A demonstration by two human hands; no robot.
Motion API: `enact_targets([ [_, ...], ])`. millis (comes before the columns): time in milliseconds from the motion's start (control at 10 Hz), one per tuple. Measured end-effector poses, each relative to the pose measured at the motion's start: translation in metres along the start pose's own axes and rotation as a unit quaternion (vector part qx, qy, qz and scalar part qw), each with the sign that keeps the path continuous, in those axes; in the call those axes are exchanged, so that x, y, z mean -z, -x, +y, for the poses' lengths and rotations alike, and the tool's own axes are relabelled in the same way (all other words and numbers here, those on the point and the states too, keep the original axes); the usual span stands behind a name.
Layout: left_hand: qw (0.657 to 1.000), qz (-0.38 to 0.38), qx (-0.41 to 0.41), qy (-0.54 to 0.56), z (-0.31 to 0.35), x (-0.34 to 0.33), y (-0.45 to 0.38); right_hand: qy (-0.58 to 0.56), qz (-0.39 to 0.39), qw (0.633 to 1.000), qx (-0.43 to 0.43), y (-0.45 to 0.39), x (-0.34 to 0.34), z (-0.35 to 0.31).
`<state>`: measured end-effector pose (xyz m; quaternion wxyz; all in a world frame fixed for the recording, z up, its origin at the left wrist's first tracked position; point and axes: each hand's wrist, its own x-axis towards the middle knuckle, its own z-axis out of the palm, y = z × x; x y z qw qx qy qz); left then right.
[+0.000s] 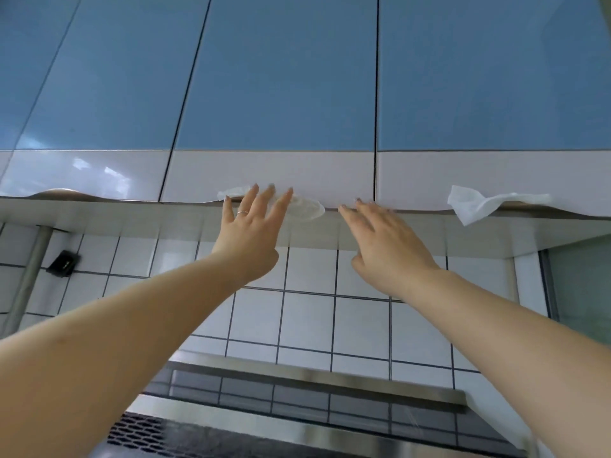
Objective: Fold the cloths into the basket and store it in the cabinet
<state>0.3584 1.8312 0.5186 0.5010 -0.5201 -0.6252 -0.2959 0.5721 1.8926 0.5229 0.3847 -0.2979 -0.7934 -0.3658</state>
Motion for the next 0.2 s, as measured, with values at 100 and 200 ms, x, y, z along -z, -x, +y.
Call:
enact_targets([
  [100, 1.0, -0.017, 0.0, 0.022, 0.012, 0.027, 0.02, -0.027, 0.012, 0.999, 0.036, 0.01, 0.004, -0.008],
  [200, 0.998, -0.042, 0.009, 0.035, 0.024, 0.046, 0.048, -0.045, 0.009, 0.996, 0.073, 0.028, 0.003, -0.017],
])
